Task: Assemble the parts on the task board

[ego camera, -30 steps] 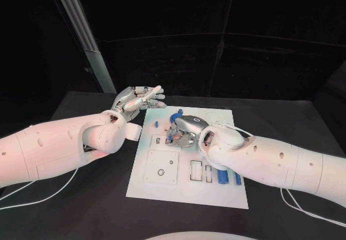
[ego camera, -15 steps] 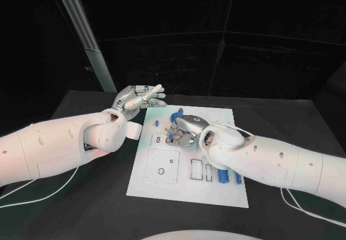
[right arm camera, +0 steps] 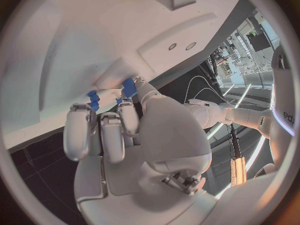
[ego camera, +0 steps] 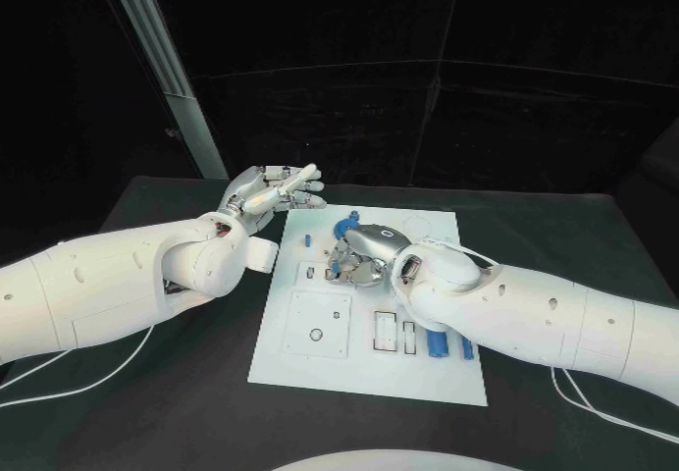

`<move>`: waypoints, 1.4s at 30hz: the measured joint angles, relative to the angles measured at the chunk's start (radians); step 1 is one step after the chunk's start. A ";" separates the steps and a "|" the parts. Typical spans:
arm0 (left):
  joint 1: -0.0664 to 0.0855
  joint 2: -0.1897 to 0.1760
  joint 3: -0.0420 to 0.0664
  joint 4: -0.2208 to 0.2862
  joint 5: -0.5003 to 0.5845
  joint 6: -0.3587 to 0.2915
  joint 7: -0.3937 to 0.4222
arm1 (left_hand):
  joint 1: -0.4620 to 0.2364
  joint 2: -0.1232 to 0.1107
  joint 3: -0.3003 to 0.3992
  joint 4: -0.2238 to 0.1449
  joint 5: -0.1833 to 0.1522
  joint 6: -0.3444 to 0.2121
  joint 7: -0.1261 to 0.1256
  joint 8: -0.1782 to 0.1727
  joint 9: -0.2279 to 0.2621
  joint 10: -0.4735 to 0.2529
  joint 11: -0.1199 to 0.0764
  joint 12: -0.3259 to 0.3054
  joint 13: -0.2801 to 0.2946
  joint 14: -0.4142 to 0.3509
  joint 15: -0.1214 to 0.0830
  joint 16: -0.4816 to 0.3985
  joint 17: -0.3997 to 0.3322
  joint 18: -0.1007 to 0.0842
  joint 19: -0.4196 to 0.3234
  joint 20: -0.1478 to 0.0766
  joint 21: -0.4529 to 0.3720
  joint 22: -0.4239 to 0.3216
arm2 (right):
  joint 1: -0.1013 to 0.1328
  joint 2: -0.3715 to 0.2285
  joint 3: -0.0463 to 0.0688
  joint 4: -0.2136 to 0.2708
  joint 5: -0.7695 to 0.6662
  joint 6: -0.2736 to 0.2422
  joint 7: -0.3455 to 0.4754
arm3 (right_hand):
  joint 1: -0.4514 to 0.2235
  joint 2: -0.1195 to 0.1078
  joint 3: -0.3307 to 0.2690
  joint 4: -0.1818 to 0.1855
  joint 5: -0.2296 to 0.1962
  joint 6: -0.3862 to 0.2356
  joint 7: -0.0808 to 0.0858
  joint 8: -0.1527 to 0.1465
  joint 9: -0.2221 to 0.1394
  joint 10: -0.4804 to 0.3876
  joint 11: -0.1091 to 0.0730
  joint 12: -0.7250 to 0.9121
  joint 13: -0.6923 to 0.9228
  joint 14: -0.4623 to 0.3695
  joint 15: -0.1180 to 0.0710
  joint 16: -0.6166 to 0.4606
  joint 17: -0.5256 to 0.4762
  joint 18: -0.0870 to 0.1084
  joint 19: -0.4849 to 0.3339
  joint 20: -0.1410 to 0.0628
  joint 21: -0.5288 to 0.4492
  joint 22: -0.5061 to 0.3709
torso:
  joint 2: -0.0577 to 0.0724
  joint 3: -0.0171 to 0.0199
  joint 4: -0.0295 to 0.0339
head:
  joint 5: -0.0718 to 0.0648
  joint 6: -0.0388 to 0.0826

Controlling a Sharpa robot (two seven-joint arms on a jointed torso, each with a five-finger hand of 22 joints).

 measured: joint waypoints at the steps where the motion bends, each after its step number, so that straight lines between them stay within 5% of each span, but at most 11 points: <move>1: 0.000 0.000 0.000 0.000 0.000 0.000 0.000 | 0.000 0.000 0.000 0.000 0.000 0.000 0.000 0.000 0.000 0.000 0.000 0.000 0.000 0.000 0.000 0.000 0.000 0.000 0.000 0.000 0.000 0.000 | 0.000 -0.001 0.000 0.000 -0.001 0.001 0.000 | -0.003 -0.003 0.000 0.000 -0.001 0.000 0.000 -0.002 0.000 0.000 0.000 -0.004 -0.013 0.000 0.000 0.000 0.000 0.000 0.000 0.000 0.000 0.000 | 0.000 0.0000 0.0000 | 0.000 0.000; 14: 0.000 0.001 0.000 -0.002 0.000 0.000 0.000 | 0.000 0.000 0.000 0.000 0.000 0.000 0.000 0.000 0.000 0.000 0.000 0.000 0.000 0.000 0.000 0.000 0.000 0.000 0.000 0.000 0.000 0.000 | 0.001 -0.003 0.001 0.002 -0.015 0.017 -0.008 | -0.028 -0.028 -0.005 0.005 -0.017 0.003 -0.003 -0.016 -0.008 -0.018 0.010 -0.033 -0.051 0.000 0.000 0.000 0.000 0.000 0.000 0.000 -0.004 -0.005 | 0.000 -0.0006 -0.0003 | -0.002 -0.002; 26: 0.000 0.001 0.000 -0.002 0.000 0.001 -0.001 | 0.000 0.000 0.000 0.000 0.000 0.000 0.000 0.000 0.000 0.000 0.000 0.000 0.000 0.000 0.000 -0.007 0.001 0.000 0.000 0.000 -0.004 -0.002 | 0.001 -0.004 0.002 0.005 -0.036 0.023 -0.024 | -0.052 -0.052 -0.020 0.021 -0.017 -0.023 0.010 -0.031 -0.015 -0.034 0.020 -0.058 -0.070 0.000 0.007 -0.005 0.000 0.000 -0.007 0.007 -0.008 -0.009 | 0.000 -0.0012 0.0000 | -0.004 -0.002; 35: 0.000 0.001 0.000 -0.002 0.000 0.001 -0.001 | 0.000 0.000 0.000 0.000 0.000 0.000 0.000 0.000 0.000 0.000 0.000 0.000 0.000 0.000 0.000 -0.007 0.001 0.000 0.000 0.000 -0.004 -0.002 | 0.000 -0.004 0.002 0.010 -0.046 0.020 -0.035 | -0.096 -0.096 -0.075 0.062 0.047 -0.039 0.013 -0.039 -0.015 -0.039 0.025 -0.069 -0.079 0.000 0.014 -0.005 0.000 0.000 -0.010 0.010 -0.008 -0.011 | 0.000 -0.0011 0.0005 | -0.006 -0.002; 42: 0.000 0.001 0.000 -0.002 0.000 0.001 -0.002 | 0.000 0.000 0.000 0.000 0.000 0.000 0.000 0.000 0.000 0.000 0.000 0.000 0.000 0.000 0.000 -0.007 0.001 0.000 0.000 0.000 -0.004 -0.002 | -0.003 -0.004 0.000 0.014 -0.051 0.008 -0.043 | -0.110 -0.098 -0.118 0.093 0.067 -0.044 0.012 -0.039 -0.018 -0.039 0.025 -0.069 -0.079 0.000 0.014 -0.009 0.000 0.000 -0.011 0.011 -0.008 -0.011 | 0.000 -0.0010 0.0005 | -0.007 0.000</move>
